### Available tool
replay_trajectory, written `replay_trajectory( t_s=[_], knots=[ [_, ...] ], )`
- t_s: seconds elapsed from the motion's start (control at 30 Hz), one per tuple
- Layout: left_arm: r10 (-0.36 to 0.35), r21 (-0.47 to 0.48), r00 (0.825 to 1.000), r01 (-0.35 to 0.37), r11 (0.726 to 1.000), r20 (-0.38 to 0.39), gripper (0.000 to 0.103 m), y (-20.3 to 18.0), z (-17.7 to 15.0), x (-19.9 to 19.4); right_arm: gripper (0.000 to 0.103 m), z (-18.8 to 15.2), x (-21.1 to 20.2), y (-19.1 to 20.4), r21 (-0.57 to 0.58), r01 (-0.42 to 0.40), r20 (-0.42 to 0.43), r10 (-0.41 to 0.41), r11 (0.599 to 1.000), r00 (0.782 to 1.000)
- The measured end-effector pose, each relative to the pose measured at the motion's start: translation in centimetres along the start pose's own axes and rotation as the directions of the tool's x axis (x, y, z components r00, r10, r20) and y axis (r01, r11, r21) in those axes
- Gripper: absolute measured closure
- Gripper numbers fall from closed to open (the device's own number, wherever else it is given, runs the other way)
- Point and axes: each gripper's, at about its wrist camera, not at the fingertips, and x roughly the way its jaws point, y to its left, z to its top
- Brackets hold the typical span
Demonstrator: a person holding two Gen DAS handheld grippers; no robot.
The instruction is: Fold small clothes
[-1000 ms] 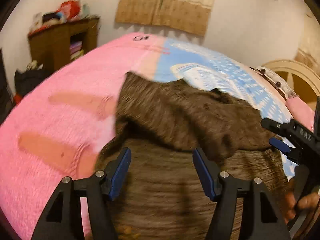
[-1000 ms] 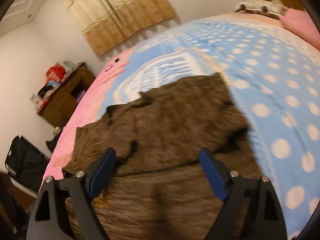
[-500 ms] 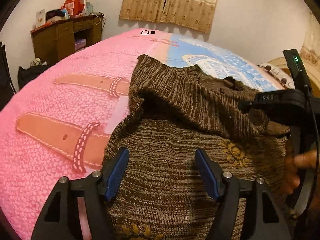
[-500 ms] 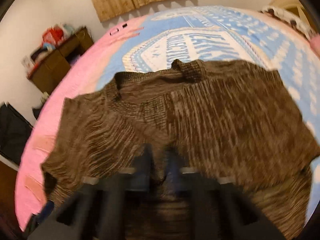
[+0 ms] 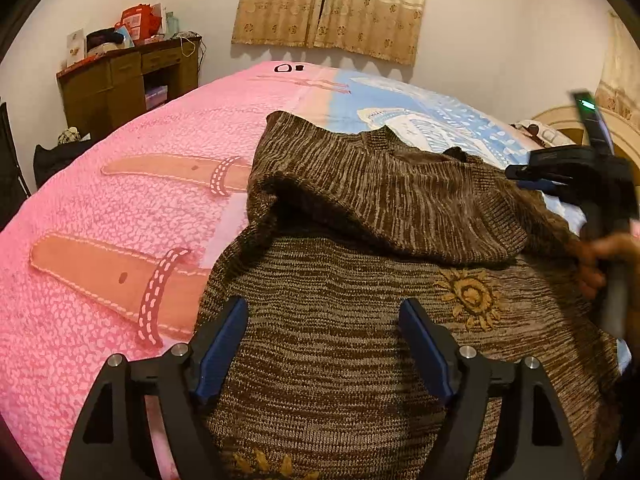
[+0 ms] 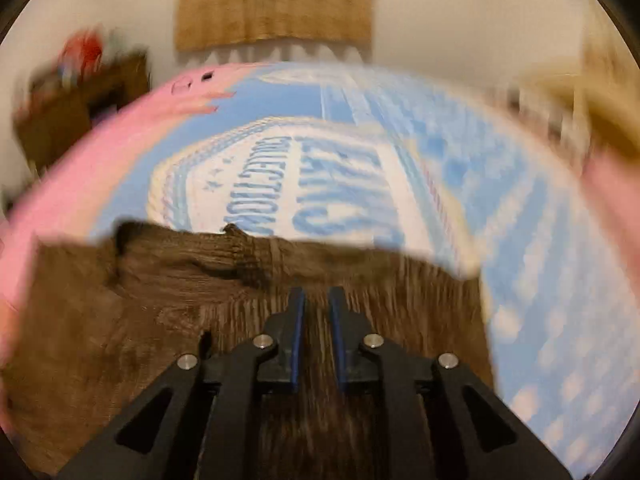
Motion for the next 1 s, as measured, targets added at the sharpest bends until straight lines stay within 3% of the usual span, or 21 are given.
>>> replay_trajectory(
  t_s=[0.03, 0.1, 0.13, 0.27, 0.3, 0.33, 0.37, 0.4, 0.43, 0.5, 0.63, 0.73, 0.8, 0.83, 0.87, 0.9, 0.93, 1.0],
  knots=[
    [-0.006, -0.003, 1.0, 0.006, 1.0, 0.002, 0.023, 0.1, 0.0, -0.1, 0.049, -0.8, -1.3, -0.9, 0.068, -0.092, -0.009, 0.093, 0.993, 0.996],
    [-0.009, -0.005, 1.0, 0.009, 1.0, 0.003, 0.023, 0.1, -0.1, -0.1, 0.02, -2.1, -3.2, -0.9, 0.097, -0.156, 0.017, 0.155, 0.983, 0.988],
    [-0.007, -0.004, 1.0, 0.007, 1.0, 0.003, 0.023, 0.1, -0.1, -0.1, 0.017, -3.2, -4.3, -0.5, 0.088, -0.195, 0.034, 0.193, 0.977, 0.981],
    [-0.007, -0.004, 1.0, 0.007, 1.0, 0.003, 0.023, 0.1, -0.1, -0.1, 0.019, -5.8, -3.5, 3.1, -0.002, -0.224, -0.062, 0.224, 0.975, 0.973],
    [-0.006, -0.003, 1.0, 0.006, 1.0, 0.004, 0.023, 0.1, -0.1, -0.1, 0.03, -6.4, -2.6, 4.3, -0.041, -0.197, -0.096, 0.192, 0.98, 0.977],
    [-0.003, 0.0, 1.0, 0.003, 1.0, 0.004, 0.023, 0.1, -0.2, -0.1, 0.049, -6.8, -1.9, 5.0, -0.064, -0.186, -0.114, 0.177, 0.981, 0.977],
    [-0.003, 0.0, 1.0, 0.003, 1.0, 0.004, 0.023, 0.2, -0.3, -0.2, 0.052, -7.2, -1.5, 6.0, -0.113, -0.156, -0.111, 0.143, 0.981, 0.983],
    [-0.004, 0.0, 1.0, 0.004, 1.0, 0.005, 0.023, 0.2, -0.3, -0.3, 0.063, -7.4, -1.8, 6.7, -0.163, -0.118, -0.083, 0.106, 0.98, 0.991],
    [-0.006, -0.003, 1.0, 0.006, 1.0, 0.006, 0.023, 0.3, -0.4, -0.3, 0.084, -7.3, -1.7, 7.8, -0.208, -0.102, -0.09, 0.085, 0.973, 0.992],
    [-0.014, -0.01, 1.0, 0.014, 1.0, 0.009, 0.023, 0.5, -0.4, -0.4, 0.09, -6.8, -2.1, 8.4, -0.202, -0.097, -0.09, 0.08, 0.975, 0.993],
    [-0.015, -0.01, 1.0, 0.016, 1.0, 0.011, 0.023, 0.5, -0.6, -0.6, 0.09, -5.0, -4.6, 10.3, -0.271, -0.108, 0.016, 0.117, 0.957, 0.993],
    [-0.018, -0.011, 1.0, 0.018, 1.0, 0.012, 0.023, 0.6, -0.6, -0.7, 0.09, -4.9, -5.0, 13.4, -0.366, -0.094, 0.034, 0.115, 0.926, 0.993],
    [-0.023, -0.014, 1.0, 0.023, 1.0, 0.013, 0.023, 0.7, -0.6, -0.8, 0.089, -5.4, -3.7, 16.3, -0.443, -0.137, -0.036, 0.135, 0.886, 0.99],
    [-0.025, -0.015, 1.0, 0.025, 1.0, 0.013, 0.023, 0.7, -0.6, -0.8, 0.087, -6.2, -2.5, 17.6, -0.469, -0.173, -0.112, 0.136, 0.866, 0.984],
    [-0.028, -0.017, 1.0, 0.029, 0.999, 0.014, 0.023, 0.9, -0.6, -0.8, 0.087, -6.8, -1.9, 17.9, -0.466, -0.194, -0.149, 0.14, 0.863, 0.979],
    [-0.033, -0.021, 0.999, 0.034, 0.999, 0.015, 0.023, 1.0, -0.6, -0.9, 0.076, -7.3, -1.5, 17.9, -0.456, -0.214, -0.177, 0.148, 0.864, 0.973],
    [-0.037, -0.023, 0.999, 0.037, 0.999, 0.016, 0.023, 1.1, -0.6, -0.9, 0.056, -7.8, -1.4, 17.6, -0.445, -0.233, -0.194, 0.16, 0.865, 0.968],
    [-0.044, -0.025, 0.999, 0.044, 0.999, 0.015, 0.021, 1.4, -0.6, -0.9, 0.044, -8.0, -2.7, 15.3, -0.416, -0.228, -0.133, 0.189, 0.88, 0.973]
  ],
)
